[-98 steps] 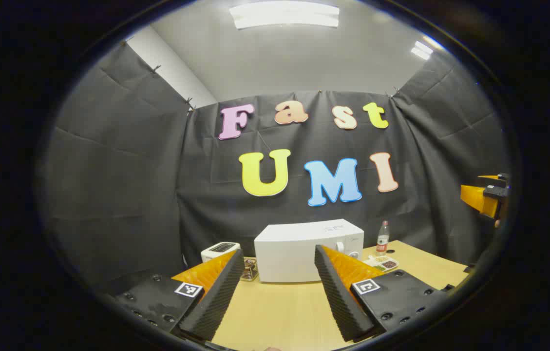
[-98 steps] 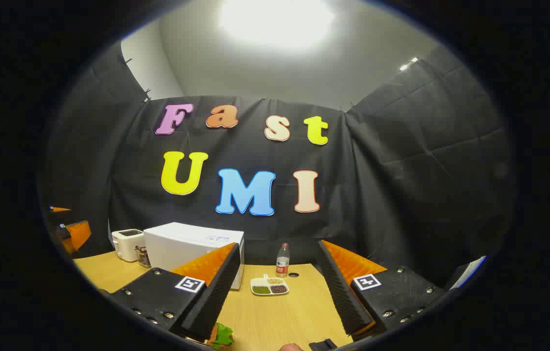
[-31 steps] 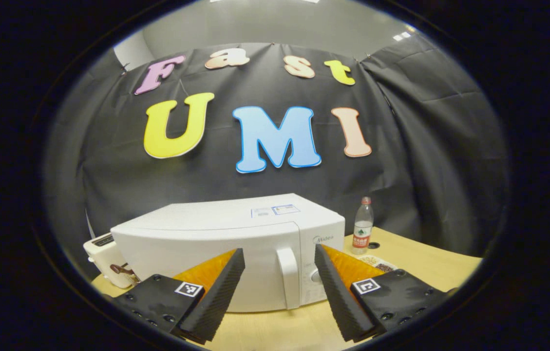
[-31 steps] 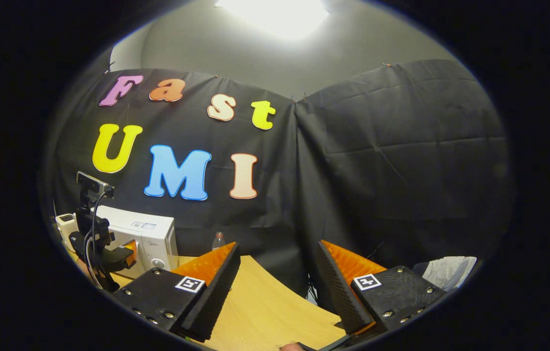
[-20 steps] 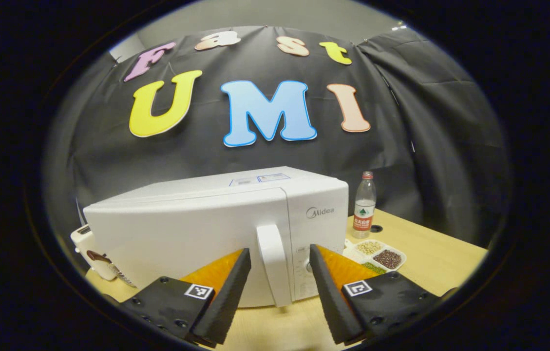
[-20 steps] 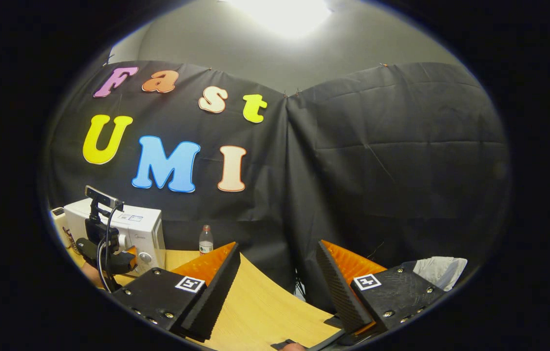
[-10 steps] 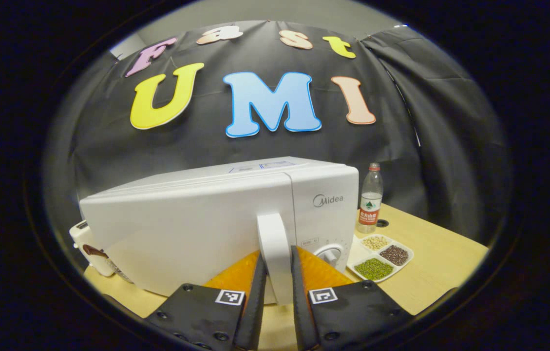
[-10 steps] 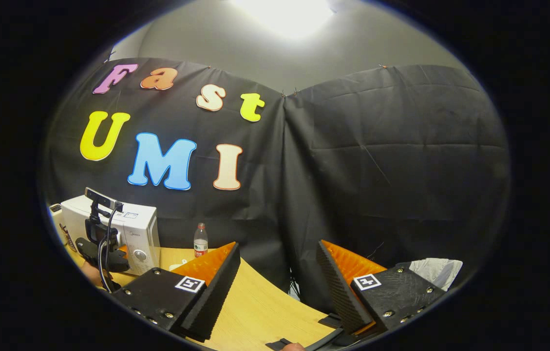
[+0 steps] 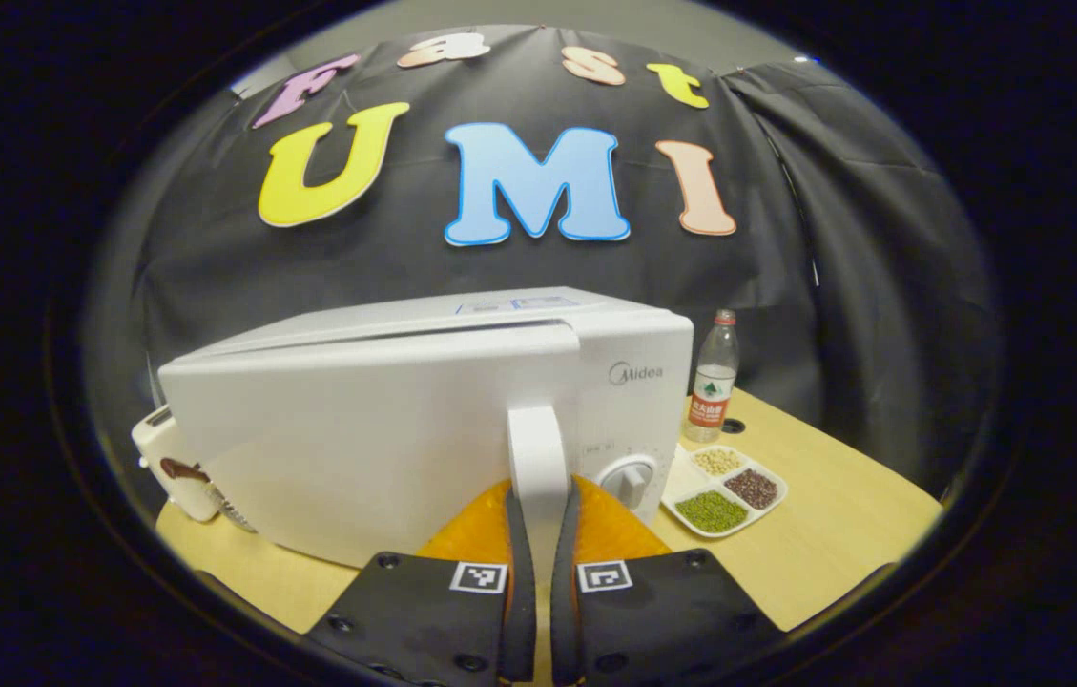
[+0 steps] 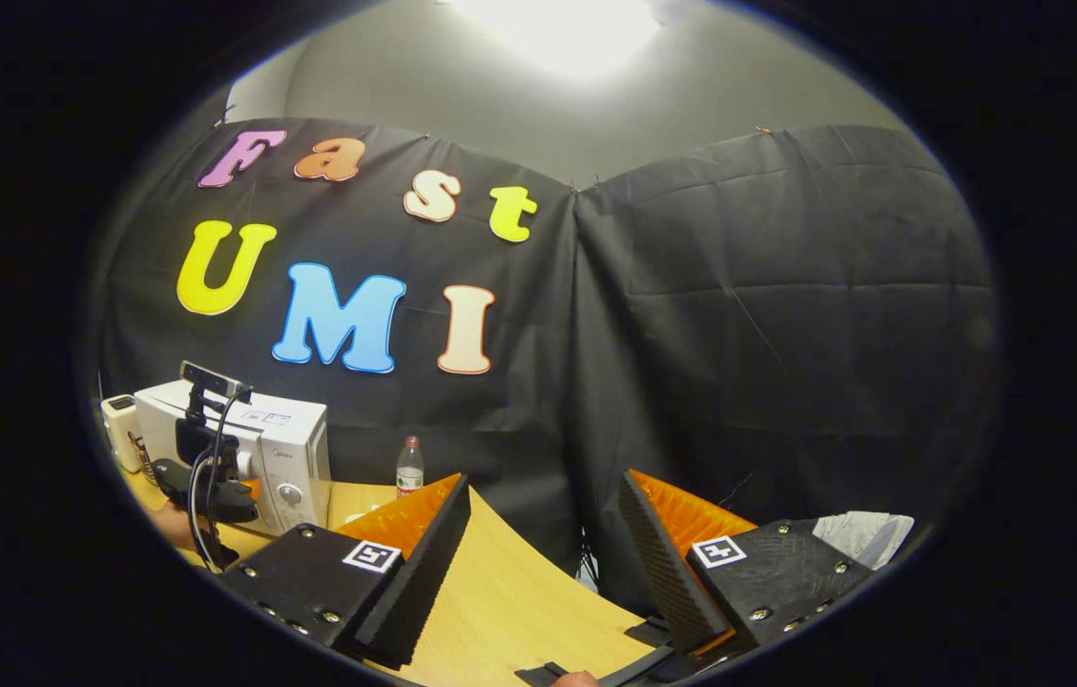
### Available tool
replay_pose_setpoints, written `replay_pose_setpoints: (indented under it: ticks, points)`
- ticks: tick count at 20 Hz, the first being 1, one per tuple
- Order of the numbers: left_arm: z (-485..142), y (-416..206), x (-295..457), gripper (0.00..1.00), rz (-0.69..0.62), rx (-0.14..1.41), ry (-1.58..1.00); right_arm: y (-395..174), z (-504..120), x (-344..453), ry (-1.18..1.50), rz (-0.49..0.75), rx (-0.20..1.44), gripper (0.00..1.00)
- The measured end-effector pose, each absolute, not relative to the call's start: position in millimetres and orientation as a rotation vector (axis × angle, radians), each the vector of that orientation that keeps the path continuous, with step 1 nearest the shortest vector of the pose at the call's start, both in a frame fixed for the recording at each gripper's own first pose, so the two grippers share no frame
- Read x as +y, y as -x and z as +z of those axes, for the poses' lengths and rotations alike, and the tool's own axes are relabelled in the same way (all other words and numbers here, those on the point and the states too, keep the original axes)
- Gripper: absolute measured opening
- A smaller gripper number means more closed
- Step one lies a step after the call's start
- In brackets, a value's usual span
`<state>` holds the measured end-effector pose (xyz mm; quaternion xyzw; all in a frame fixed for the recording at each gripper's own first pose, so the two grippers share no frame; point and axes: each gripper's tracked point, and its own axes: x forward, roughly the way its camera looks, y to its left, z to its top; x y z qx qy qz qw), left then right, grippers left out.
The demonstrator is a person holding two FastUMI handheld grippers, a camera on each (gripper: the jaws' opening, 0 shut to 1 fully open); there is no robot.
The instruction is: Open the microwave oven with the left hand, put the food in, and close the microwave oven.
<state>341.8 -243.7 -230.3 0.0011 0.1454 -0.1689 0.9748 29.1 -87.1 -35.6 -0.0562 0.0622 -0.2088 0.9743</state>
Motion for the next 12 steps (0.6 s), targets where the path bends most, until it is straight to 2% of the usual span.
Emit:
replay_pose_setpoints:
  ticks: [1, 3, 8, 9, 10, 12]
  points:
    - [-231, -330, -238, 0.16, -0.343, 0.288, -0.022, -33, -36, -84, 0.103, -0.399, 0.124, 0.95]
    - [-231, -314, -230, 0.12, -0.357, 0.3, -0.004, -39, -37, -77, 0.09, -0.351, 0.122, 0.95]
    - [-227, -278, -207, 0.12, -0.337, 0.32, 0.001, -43, -28, -53, 0.066, -0.212, 0.079, 0.95]
    - [-227, -271, -202, 0.17, -0.326, 0.329, 0.002, -41, -27, -53, 0.072, -0.189, 0.072, 0.95]
    - [-226, -264, -196, 0.12, -0.314, 0.329, 0.0, -40, -25, -51, 0.073, -0.167, 0.063, 0.95]
    - [-227, -250, -185, 0.12, -0.287, 0.34, -0.003, -35, -20, -50, 0.068, -0.129, 0.046, 0.95]
